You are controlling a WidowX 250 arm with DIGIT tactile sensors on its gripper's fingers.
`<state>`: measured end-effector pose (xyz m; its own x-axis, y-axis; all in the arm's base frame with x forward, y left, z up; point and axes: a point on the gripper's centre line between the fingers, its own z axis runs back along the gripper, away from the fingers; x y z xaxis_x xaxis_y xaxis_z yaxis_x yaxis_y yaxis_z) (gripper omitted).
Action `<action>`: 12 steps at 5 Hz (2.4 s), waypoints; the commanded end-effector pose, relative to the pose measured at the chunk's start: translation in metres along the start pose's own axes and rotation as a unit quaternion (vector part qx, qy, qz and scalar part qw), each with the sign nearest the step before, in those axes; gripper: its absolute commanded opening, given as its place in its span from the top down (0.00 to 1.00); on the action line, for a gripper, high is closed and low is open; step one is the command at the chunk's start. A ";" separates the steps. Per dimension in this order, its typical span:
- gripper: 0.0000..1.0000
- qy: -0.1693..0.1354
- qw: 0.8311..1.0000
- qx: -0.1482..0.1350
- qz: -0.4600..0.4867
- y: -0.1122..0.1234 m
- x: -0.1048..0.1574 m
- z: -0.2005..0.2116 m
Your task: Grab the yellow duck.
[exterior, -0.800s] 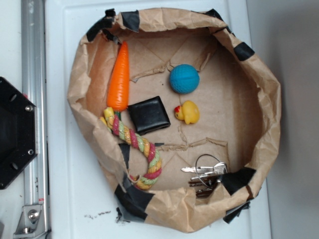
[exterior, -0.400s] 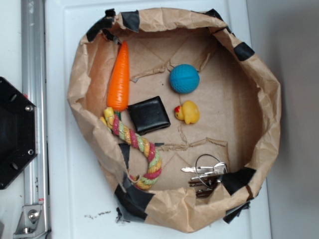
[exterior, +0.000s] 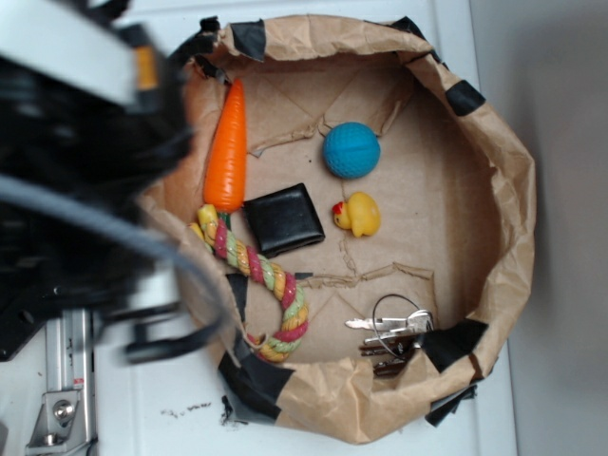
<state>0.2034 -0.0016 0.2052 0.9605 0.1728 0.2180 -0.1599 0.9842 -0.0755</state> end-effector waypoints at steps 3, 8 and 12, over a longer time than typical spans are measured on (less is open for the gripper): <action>0.00 -0.029 0.961 0.004 0.275 0.020 0.046 -0.063; 0.00 -0.071 0.957 -0.010 0.283 0.015 0.063 -0.132; 1.00 -0.028 0.958 0.005 0.285 0.009 0.043 -0.186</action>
<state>0.2903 0.0001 0.0349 0.7129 0.6727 0.1981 -0.6467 0.7399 -0.1853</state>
